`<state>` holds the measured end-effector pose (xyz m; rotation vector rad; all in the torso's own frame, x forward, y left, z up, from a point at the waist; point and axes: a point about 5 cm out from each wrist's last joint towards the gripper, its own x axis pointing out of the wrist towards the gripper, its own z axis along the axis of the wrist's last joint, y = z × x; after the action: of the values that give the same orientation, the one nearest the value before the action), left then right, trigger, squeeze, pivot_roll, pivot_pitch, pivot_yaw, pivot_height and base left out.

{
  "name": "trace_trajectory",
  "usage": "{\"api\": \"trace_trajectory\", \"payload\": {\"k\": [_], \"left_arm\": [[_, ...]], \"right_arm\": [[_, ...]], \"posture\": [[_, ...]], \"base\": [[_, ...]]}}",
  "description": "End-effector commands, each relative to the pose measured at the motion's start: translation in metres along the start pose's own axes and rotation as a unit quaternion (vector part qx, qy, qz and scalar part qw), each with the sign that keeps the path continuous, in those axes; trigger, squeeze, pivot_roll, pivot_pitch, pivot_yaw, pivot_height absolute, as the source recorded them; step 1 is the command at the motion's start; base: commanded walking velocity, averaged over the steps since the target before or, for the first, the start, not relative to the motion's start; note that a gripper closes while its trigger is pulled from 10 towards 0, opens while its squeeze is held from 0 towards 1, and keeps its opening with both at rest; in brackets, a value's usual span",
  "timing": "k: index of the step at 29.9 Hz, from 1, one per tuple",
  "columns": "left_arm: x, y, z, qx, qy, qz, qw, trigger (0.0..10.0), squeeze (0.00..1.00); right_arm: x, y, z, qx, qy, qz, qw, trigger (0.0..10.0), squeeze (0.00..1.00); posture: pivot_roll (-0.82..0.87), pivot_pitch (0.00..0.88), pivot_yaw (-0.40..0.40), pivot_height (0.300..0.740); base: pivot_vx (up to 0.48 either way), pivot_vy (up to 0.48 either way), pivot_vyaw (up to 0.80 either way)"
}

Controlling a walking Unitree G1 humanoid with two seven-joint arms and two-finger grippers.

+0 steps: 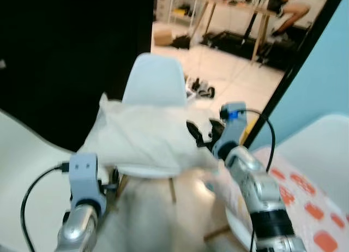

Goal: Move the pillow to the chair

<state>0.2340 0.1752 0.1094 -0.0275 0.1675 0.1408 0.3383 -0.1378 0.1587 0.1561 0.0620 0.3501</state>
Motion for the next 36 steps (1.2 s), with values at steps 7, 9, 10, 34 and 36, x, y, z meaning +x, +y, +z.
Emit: {"api": "trace_trajectory", "payload": {"k": [7,9,10,34,36], "left_arm": [[0.000,-0.005,0.000,-0.003,-0.001,-0.012,1.000,10.0,0.00],[0.000,-0.005,0.000,-0.004,-0.001,-0.012,1.000,10.0,0.00],[0.000,-0.005,0.001,-0.006,-0.003,-0.012,1.000,10.0,0.00],[0.007,0.002,0.008,0.045,-0.034,-0.015,0.998,10.0,0.00],[0.010,0.007,0.010,0.055,-0.038,-0.010,0.998,10.0,0.00]], "right_arm": [[-0.002,-0.005,0.000,-0.009,0.005,-0.015,1.000,10.0,0.00],[-0.002,-0.005,0.000,-0.009,0.005,-0.015,1.000,10.0,0.00],[-0.002,-0.005,0.000,-0.010,0.006,-0.015,1.000,10.0,0.00],[-0.012,-0.033,-0.021,0.008,0.061,-0.089,0.994,10.0,0.00],[-0.012,-0.037,-0.023,0.007,0.065,-0.098,0.993,10.0,0.00]], "posture": [[0.05,0.000,-0.112,0.736],[0.05,0.000,-0.112,0.736],[0.05,0.000,-0.113,0.736],[0.03,0.000,-0.112,0.736],[0.03,0.000,-0.113,0.736]], "base": [[-0.480,0.000,-0.73],[-0.418,0.000,-0.73],[-0.304,0.000,-0.73],[-0.023,0.000,-0.72],[0.000,0.000,-0.72]]}}
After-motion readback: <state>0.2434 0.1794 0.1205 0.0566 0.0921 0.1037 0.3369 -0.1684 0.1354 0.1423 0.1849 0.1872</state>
